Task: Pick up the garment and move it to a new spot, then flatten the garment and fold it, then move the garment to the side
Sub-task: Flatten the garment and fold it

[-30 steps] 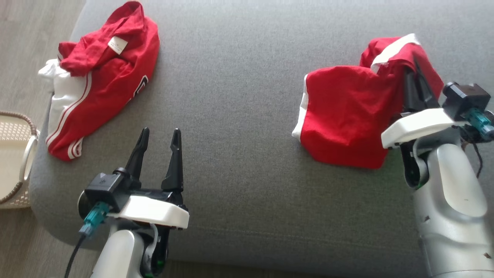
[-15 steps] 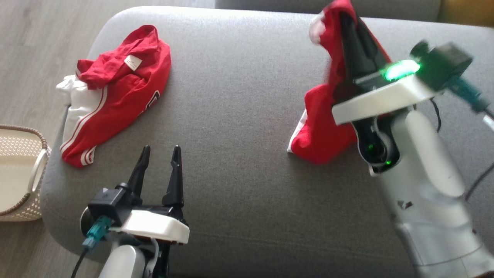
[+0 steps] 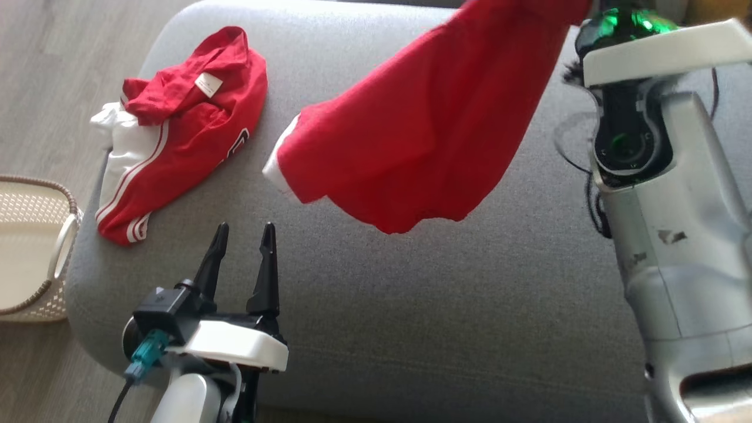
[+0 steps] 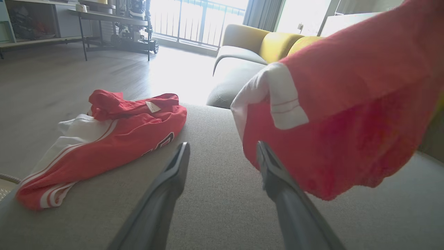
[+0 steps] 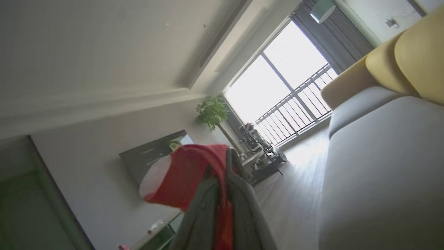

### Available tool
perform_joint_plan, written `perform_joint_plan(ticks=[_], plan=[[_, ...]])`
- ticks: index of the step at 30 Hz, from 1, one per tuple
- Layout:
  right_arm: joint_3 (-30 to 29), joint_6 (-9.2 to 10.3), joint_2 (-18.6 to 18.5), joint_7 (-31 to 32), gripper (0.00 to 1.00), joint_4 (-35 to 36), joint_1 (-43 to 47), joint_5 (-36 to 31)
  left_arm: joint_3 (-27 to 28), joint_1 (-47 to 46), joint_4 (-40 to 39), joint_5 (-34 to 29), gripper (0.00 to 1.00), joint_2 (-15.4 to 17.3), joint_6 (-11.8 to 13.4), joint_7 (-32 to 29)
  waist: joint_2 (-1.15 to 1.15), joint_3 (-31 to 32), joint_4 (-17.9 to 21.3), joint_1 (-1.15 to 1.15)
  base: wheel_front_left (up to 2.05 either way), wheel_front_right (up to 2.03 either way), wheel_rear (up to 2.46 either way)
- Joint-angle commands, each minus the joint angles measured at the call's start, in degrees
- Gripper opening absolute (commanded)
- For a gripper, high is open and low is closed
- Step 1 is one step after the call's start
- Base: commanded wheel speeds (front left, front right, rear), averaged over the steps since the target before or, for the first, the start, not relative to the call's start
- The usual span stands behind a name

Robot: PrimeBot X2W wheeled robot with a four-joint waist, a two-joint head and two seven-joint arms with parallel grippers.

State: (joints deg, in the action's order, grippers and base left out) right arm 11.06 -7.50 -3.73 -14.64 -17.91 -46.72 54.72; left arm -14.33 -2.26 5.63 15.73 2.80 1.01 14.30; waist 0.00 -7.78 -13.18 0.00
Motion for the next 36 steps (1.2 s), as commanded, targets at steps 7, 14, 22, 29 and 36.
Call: perform_joint_plan(ticks=[7, 14, 22, 29, 36], plan=[[-16.11, 0.01, -1.92, -0.36, 0.00, -25.60, -3.48, -26.79, 1.35, -2.73, -2.18, 0.17, 1.00, 0.08, 0.05, 0.70, 0.00, -3.30, 0.59, 0.00, 0.00, 0.00, 0.00], [-44.11, 0.01, -2.88, -0.36, 0.00, -34.69, -4.91, -49.21, 1.04, -3.96, -1.72, -0.03, 1.00, 0.08, -0.18, 0.70, 0.00, -4.65, 2.04, 0.00, 0.00, 0.00, 0.00], [-63.83, 0.01, 0.72, 1.03, 1.00, -33.15, -6.40, -70.88, 0.85, -4.26, -1.16, -0.34, 1.00, 0.08, -0.39, 0.70, 0.00, -3.61, 3.95, 0.00, 0.00, 0.00, 0.00], [-48.00, 0.01, 0.83, -0.31, 1.00, -38.17, -9.80, -67.38, 0.95, -3.39, -1.01, -0.39, 1.00, 0.08, -0.31, 0.70, 0.00, -1.05, 5.18, 0.00, 0.00, 0.00, 0.00], [-17.66, 0.01, 0.84, -0.34, 1.00, -20.59, 5.67, -48.67, 2.25, -1.64, -1.49, -0.35, 1.00, 0.08, 0.18, 0.70, 0.00, 2.31, 6.92, 0.00, 0.00, 0.00, 0.00]])
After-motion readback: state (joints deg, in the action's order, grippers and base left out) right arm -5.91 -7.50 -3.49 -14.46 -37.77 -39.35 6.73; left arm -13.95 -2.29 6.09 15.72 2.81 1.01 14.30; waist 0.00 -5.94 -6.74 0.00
